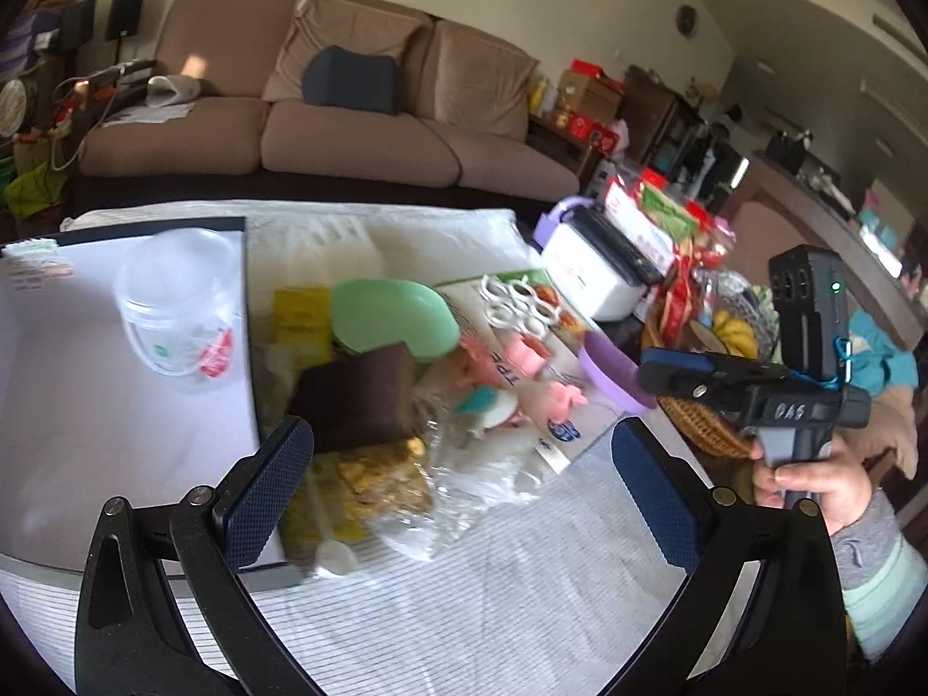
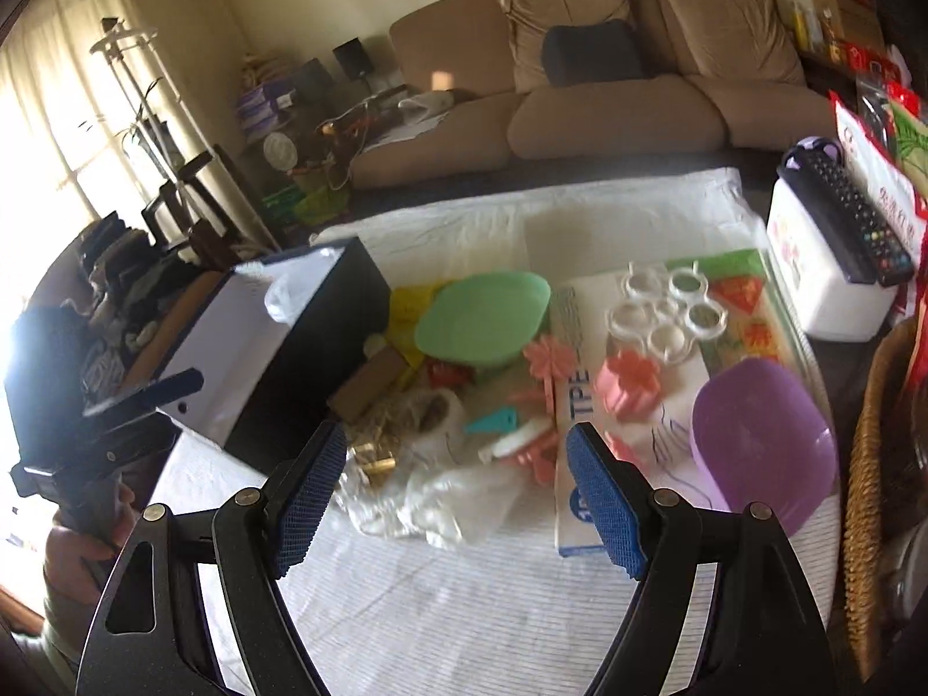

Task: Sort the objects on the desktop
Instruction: 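Move the left tool toward the brown sponge block while the right tool withdraws from the box, then grasp the brown sponge block with the left tool and lift it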

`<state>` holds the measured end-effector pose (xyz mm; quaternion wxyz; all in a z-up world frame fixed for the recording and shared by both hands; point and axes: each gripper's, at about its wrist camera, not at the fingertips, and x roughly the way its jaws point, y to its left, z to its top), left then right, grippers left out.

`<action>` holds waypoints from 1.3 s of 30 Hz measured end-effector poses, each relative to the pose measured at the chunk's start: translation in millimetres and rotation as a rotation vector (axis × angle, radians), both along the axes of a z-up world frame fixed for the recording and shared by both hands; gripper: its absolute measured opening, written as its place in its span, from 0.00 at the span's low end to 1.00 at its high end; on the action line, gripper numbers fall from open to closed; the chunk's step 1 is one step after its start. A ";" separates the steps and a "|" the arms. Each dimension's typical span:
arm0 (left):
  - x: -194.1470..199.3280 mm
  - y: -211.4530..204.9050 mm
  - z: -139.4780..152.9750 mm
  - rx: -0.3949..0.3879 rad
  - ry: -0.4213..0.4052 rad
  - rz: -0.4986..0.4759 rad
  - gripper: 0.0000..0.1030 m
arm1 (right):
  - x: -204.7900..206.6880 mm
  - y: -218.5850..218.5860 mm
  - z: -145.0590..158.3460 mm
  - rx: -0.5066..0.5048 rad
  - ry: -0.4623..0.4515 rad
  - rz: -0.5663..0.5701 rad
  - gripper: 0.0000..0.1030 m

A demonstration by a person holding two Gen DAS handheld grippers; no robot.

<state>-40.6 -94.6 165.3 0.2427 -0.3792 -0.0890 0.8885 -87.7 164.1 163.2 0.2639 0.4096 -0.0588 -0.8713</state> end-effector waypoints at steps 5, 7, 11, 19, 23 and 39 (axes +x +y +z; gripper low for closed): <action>0.5 11.9 -2.8 -0.046 0.027 0.032 1.00 | 6.0 -15.3 -18.5 0.069 0.030 0.063 0.79; -1.0 12.8 -5.7 -0.061 0.039 0.041 1.00 | 1.5 -24.9 -24.5 0.077 0.040 0.087 0.79; -5.0 11.4 -11.8 -0.063 0.039 0.055 1.00 | -18.2 -40.9 -29.2 0.055 0.034 0.090 0.79; -15.3 -35.6 -11.2 0.022 -0.026 0.116 1.00 | -49.1 -99.2 -38.1 0.132 0.122 0.297 0.79; -15.8 -56.9 -10.3 0.080 -0.045 0.134 1.00 | -54.9 -133.2 -47.3 0.234 0.165 0.461 0.80; -21.8 -94.5 -20.7 0.389 -0.138 0.129 1.00 | -74.6 -130.5 -44.9 0.167 0.086 0.437 0.72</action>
